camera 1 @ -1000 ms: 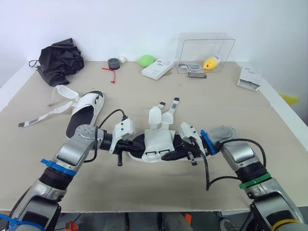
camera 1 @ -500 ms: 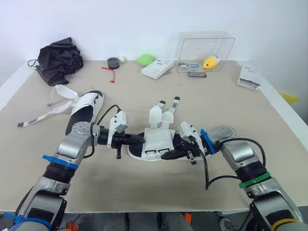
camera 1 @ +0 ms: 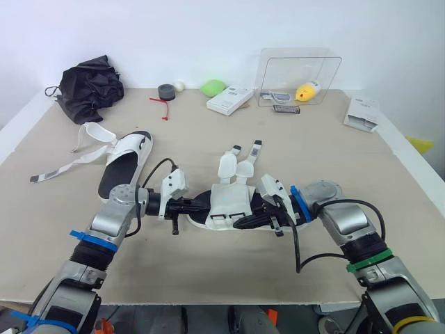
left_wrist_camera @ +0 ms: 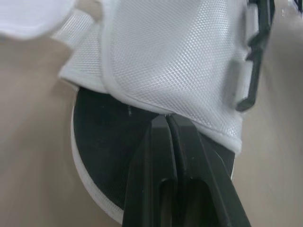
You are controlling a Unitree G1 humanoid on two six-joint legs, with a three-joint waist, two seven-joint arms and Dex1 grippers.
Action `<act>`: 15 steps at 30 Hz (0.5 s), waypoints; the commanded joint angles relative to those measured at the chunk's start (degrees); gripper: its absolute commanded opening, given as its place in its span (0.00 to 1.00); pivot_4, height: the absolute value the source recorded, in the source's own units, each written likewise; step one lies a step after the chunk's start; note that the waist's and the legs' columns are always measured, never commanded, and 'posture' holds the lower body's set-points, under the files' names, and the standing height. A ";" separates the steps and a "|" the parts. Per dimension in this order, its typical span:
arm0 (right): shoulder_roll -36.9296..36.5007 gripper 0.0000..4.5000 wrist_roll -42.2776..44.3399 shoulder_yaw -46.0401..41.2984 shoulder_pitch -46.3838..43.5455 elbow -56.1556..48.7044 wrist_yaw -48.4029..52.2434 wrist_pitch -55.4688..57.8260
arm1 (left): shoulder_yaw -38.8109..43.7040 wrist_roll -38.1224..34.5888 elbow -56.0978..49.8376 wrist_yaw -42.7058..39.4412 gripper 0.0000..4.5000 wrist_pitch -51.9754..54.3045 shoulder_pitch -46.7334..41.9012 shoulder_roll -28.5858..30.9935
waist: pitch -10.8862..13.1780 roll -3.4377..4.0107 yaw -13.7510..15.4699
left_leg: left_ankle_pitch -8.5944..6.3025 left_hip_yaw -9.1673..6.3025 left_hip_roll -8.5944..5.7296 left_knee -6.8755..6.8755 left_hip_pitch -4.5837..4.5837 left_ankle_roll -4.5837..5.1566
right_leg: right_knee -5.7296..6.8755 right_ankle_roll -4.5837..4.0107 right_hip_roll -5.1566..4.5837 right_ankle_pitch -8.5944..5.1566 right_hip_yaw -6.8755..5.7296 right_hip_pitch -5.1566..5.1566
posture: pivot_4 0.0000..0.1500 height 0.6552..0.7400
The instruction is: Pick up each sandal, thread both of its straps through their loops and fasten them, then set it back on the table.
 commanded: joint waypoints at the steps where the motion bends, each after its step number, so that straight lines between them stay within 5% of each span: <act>1: -0.73 0.00 1.40 -1.47 -0.48 -2.37 1.18 0.17 | 0.54 -1.85 -0.88 -1.25 0.03 4.53 3.68 1.38 | 0.00 0.00 -0.03 | 0.00 0.01 0.00 -0.02 -0.02 0.00 | 0.00 0.01 0.00 -0.01 0.01 -0.03 | 1.00 1.00; 15: -0.74 0.00 0.85 -1.92 -1.64 -0.19 2.28 -0.46 | -3.65 4.34 0.77 -0.09 0.03 0.57 5.30 4.13 | -0.01 0.01 -0.02 | -0.02 -0.02 -0.07 -0.47 0.06 -0.01 | -0.07 -0.13 -0.10 -0.16 -0.03 -0.06 | 1.00 1.00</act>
